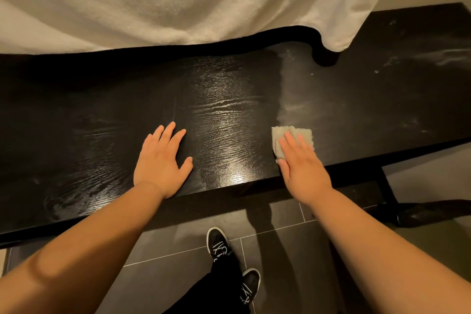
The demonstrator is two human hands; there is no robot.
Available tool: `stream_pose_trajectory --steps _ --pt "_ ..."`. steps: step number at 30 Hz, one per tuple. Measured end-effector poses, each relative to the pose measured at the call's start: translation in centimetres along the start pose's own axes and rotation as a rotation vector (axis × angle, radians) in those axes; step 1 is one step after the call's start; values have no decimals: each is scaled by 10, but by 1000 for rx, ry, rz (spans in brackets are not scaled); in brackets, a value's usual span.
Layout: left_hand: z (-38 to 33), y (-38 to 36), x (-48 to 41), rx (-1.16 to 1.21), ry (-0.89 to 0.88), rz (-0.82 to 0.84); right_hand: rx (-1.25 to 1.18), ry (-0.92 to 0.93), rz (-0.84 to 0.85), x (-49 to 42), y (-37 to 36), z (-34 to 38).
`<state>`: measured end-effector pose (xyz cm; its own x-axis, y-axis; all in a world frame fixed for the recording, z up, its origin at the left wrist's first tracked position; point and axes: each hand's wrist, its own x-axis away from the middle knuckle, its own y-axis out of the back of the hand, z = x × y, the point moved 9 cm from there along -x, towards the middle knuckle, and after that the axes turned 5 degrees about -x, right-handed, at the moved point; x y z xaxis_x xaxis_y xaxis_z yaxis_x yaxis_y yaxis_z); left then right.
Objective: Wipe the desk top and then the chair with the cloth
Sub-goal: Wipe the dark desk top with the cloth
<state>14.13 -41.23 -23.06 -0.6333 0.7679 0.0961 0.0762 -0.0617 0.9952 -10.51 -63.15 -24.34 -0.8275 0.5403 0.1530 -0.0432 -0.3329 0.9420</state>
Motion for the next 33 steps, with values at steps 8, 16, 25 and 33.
stream_pose_trajectory --steps 8,16,25,33 --pt "-1 -2 0 5 25 14 75 171 140 4 -35 63" --pt "-53 -5 -7 112 189 51 55 -172 60 -9 16 -72" --pt "-145 -17 -21 121 142 72 121 267 138 -8 -17 20" --pt "-148 -13 -26 135 276 17 86 -77 -38 -21 28 -101"
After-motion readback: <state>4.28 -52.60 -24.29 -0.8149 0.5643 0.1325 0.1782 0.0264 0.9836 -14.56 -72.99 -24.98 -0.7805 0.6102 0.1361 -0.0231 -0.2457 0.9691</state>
